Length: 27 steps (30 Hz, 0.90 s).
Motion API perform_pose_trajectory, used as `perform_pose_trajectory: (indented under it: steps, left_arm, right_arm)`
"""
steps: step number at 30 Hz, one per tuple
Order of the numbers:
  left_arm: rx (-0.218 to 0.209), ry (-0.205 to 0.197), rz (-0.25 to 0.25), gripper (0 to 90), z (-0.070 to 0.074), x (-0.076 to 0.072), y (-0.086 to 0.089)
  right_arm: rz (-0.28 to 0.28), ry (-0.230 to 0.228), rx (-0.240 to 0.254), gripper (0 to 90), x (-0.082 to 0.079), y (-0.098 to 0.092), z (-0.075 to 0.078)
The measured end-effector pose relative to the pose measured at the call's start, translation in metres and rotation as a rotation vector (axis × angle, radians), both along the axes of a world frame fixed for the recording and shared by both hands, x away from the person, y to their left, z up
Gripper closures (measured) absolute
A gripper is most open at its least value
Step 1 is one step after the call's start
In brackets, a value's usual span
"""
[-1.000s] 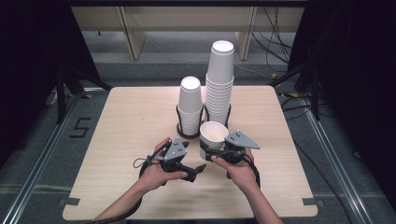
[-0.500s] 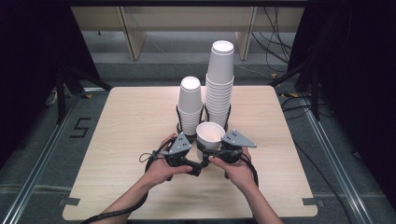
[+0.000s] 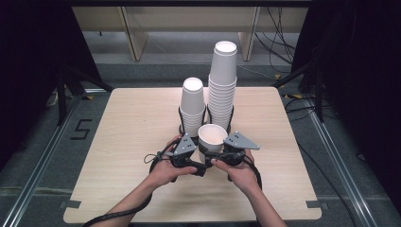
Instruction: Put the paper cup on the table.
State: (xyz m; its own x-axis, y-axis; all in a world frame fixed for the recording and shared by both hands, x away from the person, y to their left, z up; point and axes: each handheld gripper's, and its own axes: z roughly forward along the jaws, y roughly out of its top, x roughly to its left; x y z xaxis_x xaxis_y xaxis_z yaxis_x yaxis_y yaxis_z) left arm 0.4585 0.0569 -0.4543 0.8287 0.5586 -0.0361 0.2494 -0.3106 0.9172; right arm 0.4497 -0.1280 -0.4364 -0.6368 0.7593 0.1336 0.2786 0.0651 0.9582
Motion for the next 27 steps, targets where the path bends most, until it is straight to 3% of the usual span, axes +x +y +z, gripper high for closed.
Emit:
perform_pose_trajectory:
  steps: [5, 7, 11, 14, 16, 27]
  left_arm:
    - [-0.001, -0.002, -0.001, 9.0, 0.0009, 0.0006, -0.002]
    - [-0.003, -0.003, 0.0, 9.4, 0.0013, 0.001, -0.0027]
    - [-0.009, -0.001, 0.003, 10.6, 0.0019, 0.0015, -0.0035]
    - [-0.01, -0.005, 0.008, 12.0, 0.0025, 0.002, -0.0036]
    - [-0.011, -0.006, 0.011, 12.9, 0.0027, 0.0022, -0.0037]
    - [-0.001, -0.037, 0.014, 19.3, 0.0013, -0.0009, -0.0056]
  right_arm:
    - [-0.011, 0.004, -0.004, 14.1, -0.0007, 0.0005, 0.0006]
    - [0.008, -0.007, -0.006, 14.1, 0.0002, 0.001, 0.0001]
    - [-0.006, 0.014, -0.002, 14.1, -0.0019, 0.002, 0.0]
    - [0.004, -0.006, -0.017, 14.0, -0.0006, 0.001, 0.0002]
    - [-0.004, 0.013, -0.002, 14.0, -0.0022, 0.0018, 0.0003]
    - [0.019, -0.001, -0.014, 12.9, 0.0004, 0.0013, -0.0014]
